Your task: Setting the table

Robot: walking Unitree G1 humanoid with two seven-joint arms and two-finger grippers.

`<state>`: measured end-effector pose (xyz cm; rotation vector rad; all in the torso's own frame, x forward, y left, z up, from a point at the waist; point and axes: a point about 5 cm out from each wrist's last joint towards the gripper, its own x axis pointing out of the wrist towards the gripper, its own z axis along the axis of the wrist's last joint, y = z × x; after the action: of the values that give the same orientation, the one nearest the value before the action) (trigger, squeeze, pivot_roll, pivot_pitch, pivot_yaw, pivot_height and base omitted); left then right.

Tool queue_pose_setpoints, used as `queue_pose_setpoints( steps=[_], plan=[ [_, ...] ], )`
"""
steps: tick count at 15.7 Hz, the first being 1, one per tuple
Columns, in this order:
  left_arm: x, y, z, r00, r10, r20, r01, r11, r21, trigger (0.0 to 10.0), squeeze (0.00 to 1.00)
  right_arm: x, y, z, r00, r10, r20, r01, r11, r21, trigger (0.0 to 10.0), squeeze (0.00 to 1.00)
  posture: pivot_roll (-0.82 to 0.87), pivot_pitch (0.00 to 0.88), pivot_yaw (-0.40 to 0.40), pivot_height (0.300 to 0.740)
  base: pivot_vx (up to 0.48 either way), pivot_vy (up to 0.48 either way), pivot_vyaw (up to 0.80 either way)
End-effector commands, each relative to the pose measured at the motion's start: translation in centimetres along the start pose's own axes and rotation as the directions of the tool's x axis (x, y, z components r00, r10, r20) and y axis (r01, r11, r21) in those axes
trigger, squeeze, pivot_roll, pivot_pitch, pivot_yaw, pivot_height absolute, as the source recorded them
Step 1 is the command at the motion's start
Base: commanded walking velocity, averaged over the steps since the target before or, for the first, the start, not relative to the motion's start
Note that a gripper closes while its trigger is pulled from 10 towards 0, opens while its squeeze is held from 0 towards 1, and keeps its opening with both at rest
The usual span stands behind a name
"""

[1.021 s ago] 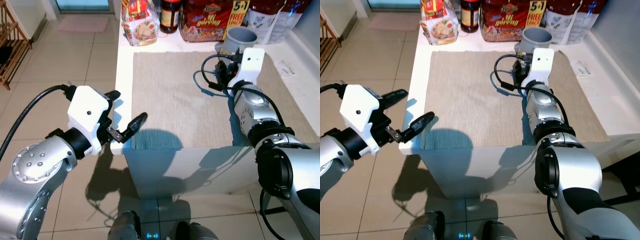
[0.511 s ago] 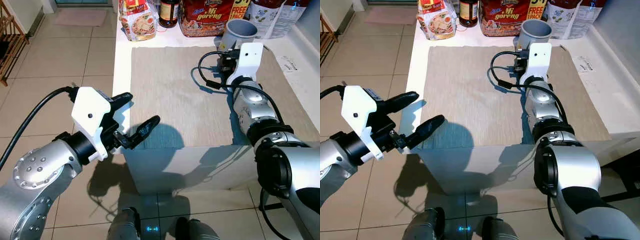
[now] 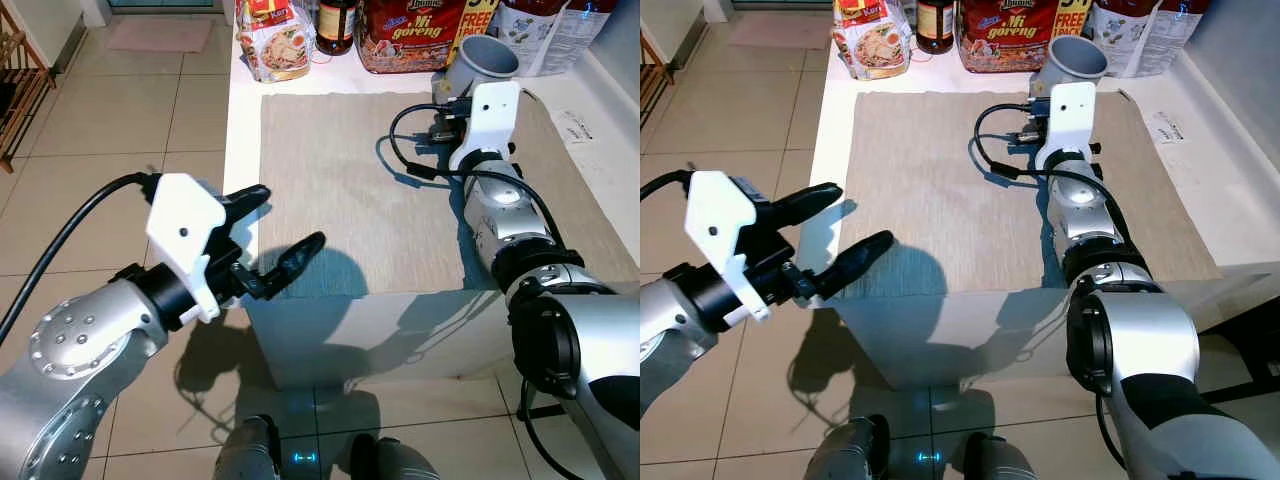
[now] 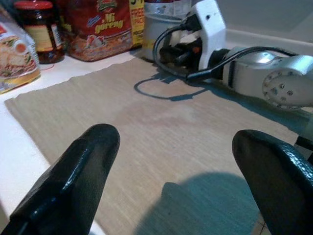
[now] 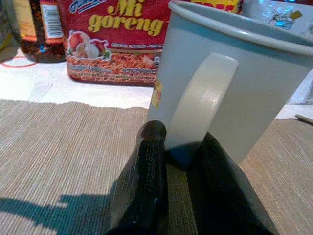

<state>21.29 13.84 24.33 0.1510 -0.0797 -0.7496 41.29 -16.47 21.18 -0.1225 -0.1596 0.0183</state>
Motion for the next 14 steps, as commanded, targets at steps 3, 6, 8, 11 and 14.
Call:
queue_pose_setpoints(
  steps=[3, 6, 8, 11, 14],
  plan=[
    [0.4, -0.2, 0.0, 1.0, -0.026, 0.011, 0.026, 1.0, 0.006, 10.0, 0.0, -0.3, 0.0, -0.6, 1.0, 0.002, -0.002, -0.002, 1.0, -0.019, 0.0, 0.0, 0.29, 0.178, -0.036, 0.74, 0.0, 0.0, 0.0],
    [0.8, 0.3, -0.2, 1.0, -0.002, 0.007, 0.002, 1.0, 0.013, 10.0, 0.0, -0.2, 0.0, 0.4, 0.998, 0.007, 0.067, -0.004, 0.999, -0.044, 0.0, 0.0, 0.26, 0.141, -0.049, 0.74, 0.0, 0.0, 0.0],
    [1.3, 1.2, -1.0, 0.996, 0.089, 0.009, -0.089, 0.996, 0.028, 10.0, 0.0, -0.2, 0.3, 2.7, 0.968, 0.063, 0.243, -0.054, 0.998, -0.043, 0.0, 0.0, 0.2, 0.096, -0.061, 0.74, 0.0, 0.0, 0.0],
    [1.5, 2.0, -1.5, 0.982, 0.183, 0.043, -0.183, 0.983, -0.006, 10.0, 0.0, -3.1, 0.5, 3.5, 0.909, 0.154, 0.388, -0.145, 0.988, -0.051, 0.0, 0.0, 0.14, 0.067, -0.052, 0.74, 0.0, 0.0, 0.0],
    [1.6, 3.0, -2.6, 0.954, 0.293, 0.056, -0.293, 0.956, -0.006, 10.0, 0.0, -9.8, 2.4, 3.2, 0.889, 0.217, 0.402, -0.225, 0.974, -0.029, 0.0, 0.0, 0.07, 0.054, -0.025, 0.74, 0.0, 0.0, 0.0]
  ],
)
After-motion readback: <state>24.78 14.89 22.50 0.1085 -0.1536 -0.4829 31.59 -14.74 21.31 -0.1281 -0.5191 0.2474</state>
